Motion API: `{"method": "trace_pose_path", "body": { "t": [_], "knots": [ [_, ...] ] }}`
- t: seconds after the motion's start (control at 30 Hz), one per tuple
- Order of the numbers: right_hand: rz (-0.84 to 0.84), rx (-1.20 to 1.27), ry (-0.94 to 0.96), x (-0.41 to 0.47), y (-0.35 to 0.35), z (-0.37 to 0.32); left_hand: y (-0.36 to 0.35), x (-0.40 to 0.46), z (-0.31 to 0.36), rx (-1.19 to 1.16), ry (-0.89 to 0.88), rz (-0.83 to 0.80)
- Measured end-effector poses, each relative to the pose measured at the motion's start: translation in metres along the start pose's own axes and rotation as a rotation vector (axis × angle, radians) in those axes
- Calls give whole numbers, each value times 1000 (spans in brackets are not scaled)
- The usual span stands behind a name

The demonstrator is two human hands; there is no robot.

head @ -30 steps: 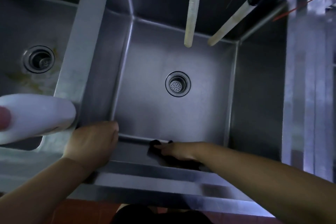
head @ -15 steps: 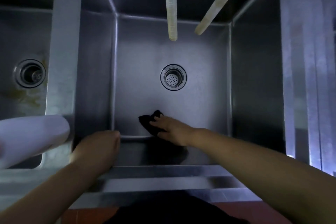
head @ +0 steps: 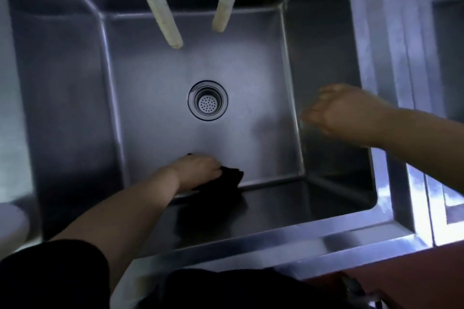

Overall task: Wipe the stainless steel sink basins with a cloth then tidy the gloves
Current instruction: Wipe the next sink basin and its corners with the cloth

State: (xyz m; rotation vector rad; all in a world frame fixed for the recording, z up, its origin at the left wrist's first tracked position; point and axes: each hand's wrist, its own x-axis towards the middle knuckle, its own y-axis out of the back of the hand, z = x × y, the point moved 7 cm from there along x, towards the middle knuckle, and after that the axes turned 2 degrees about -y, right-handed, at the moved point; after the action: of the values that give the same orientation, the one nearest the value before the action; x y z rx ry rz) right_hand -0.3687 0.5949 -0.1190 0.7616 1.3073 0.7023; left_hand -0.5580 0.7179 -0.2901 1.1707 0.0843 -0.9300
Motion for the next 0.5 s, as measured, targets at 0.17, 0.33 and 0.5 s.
{"method": "trace_pose_path", "body": {
  "t": [0.17,0.33,0.5],
  "knots": [
    [101,-61,-93,-15,0,49,-10,-2,24,288,-404,111],
    [122,-50,-146,-17,-10,52,-30,4,12,117,-411,-25],
    [217,22,-148,-16,-9,54,-7,47,-22,-3,-43,127]
  ]
}}
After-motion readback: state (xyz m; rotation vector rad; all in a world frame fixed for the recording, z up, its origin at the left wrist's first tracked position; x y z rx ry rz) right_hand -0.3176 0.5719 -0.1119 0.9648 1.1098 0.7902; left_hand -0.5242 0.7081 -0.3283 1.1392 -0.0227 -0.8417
